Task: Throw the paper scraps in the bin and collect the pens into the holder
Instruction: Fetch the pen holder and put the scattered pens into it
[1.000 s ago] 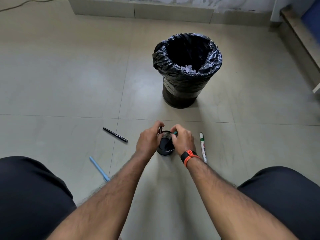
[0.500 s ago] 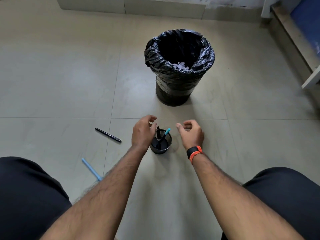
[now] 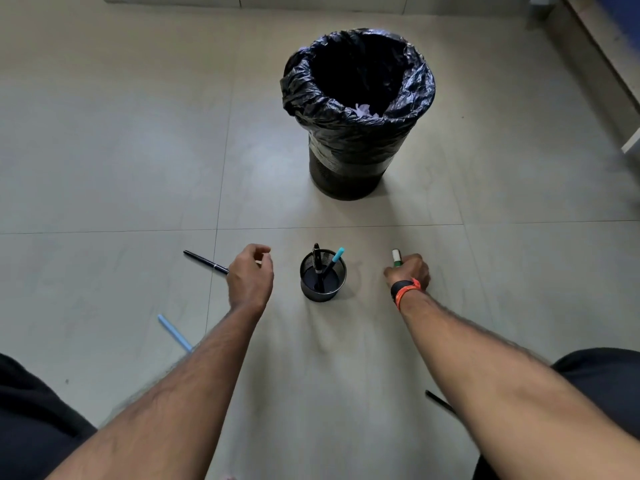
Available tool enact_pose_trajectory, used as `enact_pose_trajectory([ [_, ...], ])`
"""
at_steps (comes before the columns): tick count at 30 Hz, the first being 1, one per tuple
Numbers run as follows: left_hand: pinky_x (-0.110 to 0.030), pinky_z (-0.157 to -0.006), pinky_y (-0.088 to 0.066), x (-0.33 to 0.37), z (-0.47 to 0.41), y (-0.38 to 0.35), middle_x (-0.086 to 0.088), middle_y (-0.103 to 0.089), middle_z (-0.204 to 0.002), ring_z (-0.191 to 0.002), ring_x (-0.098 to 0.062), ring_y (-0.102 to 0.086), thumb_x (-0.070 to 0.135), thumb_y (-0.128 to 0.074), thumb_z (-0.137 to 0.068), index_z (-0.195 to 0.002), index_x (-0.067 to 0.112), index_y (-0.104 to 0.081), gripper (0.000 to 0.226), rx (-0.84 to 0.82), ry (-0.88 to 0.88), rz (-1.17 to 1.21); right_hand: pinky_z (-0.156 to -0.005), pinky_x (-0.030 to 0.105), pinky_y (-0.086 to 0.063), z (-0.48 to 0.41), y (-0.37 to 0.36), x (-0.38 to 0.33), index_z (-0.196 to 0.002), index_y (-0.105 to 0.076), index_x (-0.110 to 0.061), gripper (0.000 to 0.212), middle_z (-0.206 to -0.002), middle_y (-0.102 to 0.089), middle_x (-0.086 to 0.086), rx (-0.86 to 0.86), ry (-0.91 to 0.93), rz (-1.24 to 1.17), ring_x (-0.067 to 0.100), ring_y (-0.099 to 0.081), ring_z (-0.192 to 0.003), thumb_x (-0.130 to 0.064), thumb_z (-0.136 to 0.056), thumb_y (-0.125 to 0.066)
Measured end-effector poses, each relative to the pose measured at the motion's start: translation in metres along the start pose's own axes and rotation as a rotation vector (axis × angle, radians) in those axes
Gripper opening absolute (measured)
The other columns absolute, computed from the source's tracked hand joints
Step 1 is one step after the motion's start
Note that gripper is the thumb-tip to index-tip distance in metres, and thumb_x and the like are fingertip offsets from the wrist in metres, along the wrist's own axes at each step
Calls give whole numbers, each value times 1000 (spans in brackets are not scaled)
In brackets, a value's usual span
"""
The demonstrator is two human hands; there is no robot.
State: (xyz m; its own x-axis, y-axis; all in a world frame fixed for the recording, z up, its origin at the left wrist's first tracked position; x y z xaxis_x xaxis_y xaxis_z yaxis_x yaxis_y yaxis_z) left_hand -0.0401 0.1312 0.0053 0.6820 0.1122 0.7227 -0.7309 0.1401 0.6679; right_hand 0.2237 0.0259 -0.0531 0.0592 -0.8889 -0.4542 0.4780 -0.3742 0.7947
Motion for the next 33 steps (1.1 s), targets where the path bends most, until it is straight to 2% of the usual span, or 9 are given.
enact_pose_trajectory([
  [4, -24, -78, -41, -22, 3, 10, 0, -70, -98, -87, -18, -62, 19, -54, -92, -107, 17, -68, 21, 20, 101, -33, -69, 31, -47, 5, 1, -4, -95, -70, -3, 23, -101, -70, 21, -44, 19, -9, 40, -66, -95, -15, -76, -73],
  [7, -28, -83, -45, -37, 1, 17, -3, -72, -101, -96, -23, -64, 17, -55, -91, -105, 16, -70, 21, 38, 168, -57, -81, 35, -50, 18, 2, -23, -101, -72, -6, 22, -107, -71, 19, -62, 102, -52, 39, -64, -103, -13, -80, -71],
  [9, -29, -83, -45, -42, -6, 22, -5, -72, -102, -99, -25, -64, 15, -55, -89, -103, 15, -71, 21, 55, 217, -64, -83, 35, -50, 31, 6, -50, -100, -72, -10, 21, -103, -73, 13, -68, 203, -143, 36, -65, -101, -12, -79, -70],
  [13, -33, -89, -45, -47, -33, 33, -11, -71, -106, -105, -32, -62, 11, -54, -86, -103, 10, -70, 24, 179, 359, -35, -76, 32, -50, 56, 17, -111, -98, -73, -18, 23, -86, -72, 1, -61, 491, -226, 27, -66, -87, -14, -76, -68],
  [17, -39, -92, -44, -54, -54, 36, -18, -63, -116, -109, -38, -58, 16, -59, -85, -113, 6, -57, 31, 204, 394, -45, -79, 36, -56, 72, 21, -137, -104, -71, -24, 27, -92, -69, 0, -25, 705, -227, 21, -66, -85, -19, -78, -68],
  [23, -42, -91, -46, -53, -50, 34, -19, -62, -117, -113, -40, -56, 24, -68, -85, -129, 13, -42, 53, 18, 319, -189, -80, 37, -56, 81, 26, -135, -104, -71, -24, 26, -91, -68, -1, -3, 697, -307, 16, -66, -82, -19, -78, -70],
  [28, -44, -87, -48, -35, -28, 29, -23, -62, -117, -112, -41, -58, 23, -78, -77, -121, 5, -35, 64, -43, 376, -251, -78, 37, -55, 96, 41, -137, -101, -71, -24, 24, -86, -67, -3, 0, 687, -343, 14, -64, -77, -21, -77, -71],
  [30, -43, -87, -50, -29, -19, 29, -22, -62, -118, -112, -40, -59, 23, -76, -78, -120, 4, -41, 58, -81, 400, -305, -76, 34, -56, 103, 52, -138, -99, -72, -23, 22, -83, -67, -5, -8, 669, -381, 11, -63, -72, -21, -77, -72],
  [33, -39, -84, -53, -19, -8, 32, -17, -65, -115, -108, -36, -62, 16, -67, -82, -108, 6, -62, 28, -145, 393, -375, -73, 27, -54, 116, 72, -137, -93, -71, -25, 16, -76, -67, -9, -42, 635, -468, 2, -61, -66, -21, -77, -74],
])
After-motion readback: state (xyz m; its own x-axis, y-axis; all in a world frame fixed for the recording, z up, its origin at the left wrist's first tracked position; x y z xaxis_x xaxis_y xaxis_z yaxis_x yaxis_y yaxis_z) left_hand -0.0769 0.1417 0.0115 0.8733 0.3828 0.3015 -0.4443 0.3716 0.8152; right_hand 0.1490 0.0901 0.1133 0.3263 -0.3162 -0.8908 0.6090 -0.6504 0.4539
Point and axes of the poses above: each hand's wrist, its own z-axis away from the middle knuckle, its own y-axis out of the back of the hand, x = y × z, the point moved 1 cm from there along -z, towards the middle knuckle
